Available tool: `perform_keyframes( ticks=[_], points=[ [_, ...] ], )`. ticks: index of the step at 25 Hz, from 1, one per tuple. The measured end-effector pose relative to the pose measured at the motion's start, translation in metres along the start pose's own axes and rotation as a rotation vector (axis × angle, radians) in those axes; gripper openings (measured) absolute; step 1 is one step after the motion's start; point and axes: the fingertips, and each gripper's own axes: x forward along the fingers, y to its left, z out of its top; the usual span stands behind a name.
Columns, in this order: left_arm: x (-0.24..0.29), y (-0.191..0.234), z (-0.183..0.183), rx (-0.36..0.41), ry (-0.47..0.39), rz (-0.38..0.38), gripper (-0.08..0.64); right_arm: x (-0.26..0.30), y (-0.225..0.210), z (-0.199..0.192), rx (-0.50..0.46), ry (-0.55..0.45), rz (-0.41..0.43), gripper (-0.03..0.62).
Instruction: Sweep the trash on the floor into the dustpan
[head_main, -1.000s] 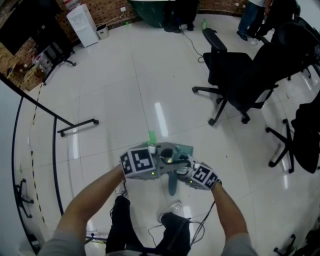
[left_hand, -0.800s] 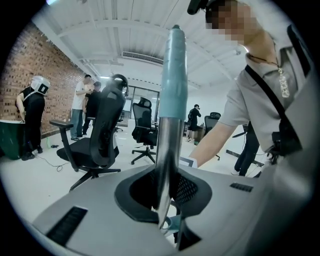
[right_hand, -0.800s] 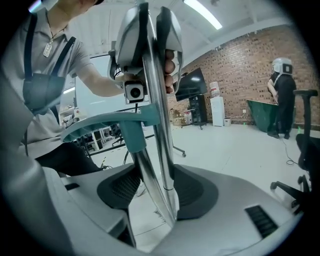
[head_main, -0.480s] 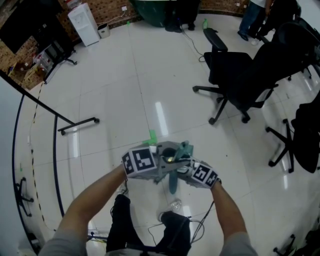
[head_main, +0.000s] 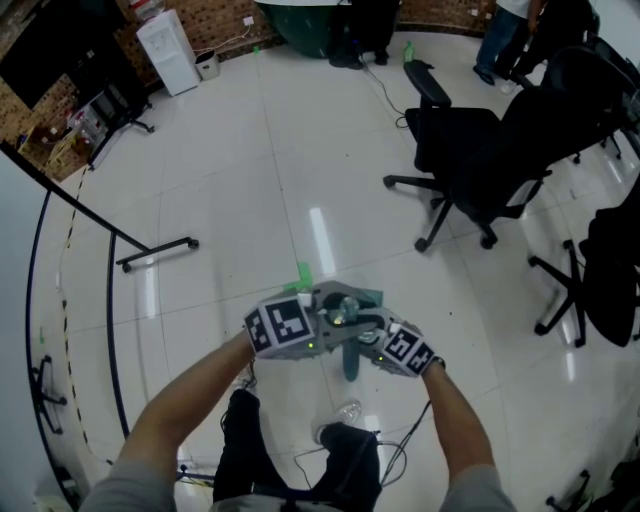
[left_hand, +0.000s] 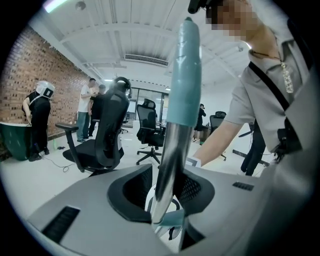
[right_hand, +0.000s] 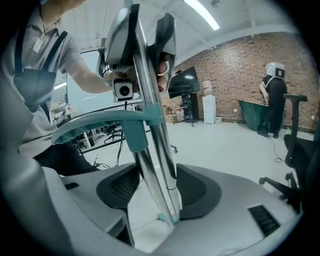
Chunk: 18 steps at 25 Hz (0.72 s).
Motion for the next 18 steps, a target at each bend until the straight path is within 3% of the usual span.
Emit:
perform_keyframes(
  ticks=[4,9,13,18],
  points=[
    [-0.010,-0.002,0.013,-0.006,-0.002,0.028,0.181,-0.014,0.003,-0.008,0.011,0.071,-0.032,0.278],
    [-0.034,-0.014,0.012,-0.002,0.033,0.020,0.195,-0.047,0.007,-0.012,0.084,0.123,-0.137,0.281],
    [-0.065,-0.010,0.010,-0.059,0.018,0.057,0.195,-0.091,0.011,0.008,0.196,0.074,-0.290,0.281],
    [-0.102,-0.001,0.010,-0.141,-0.004,0.128,0.188,-0.141,0.031,0.066,0.331,-0.052,-0.545,0.276]
  ],
)
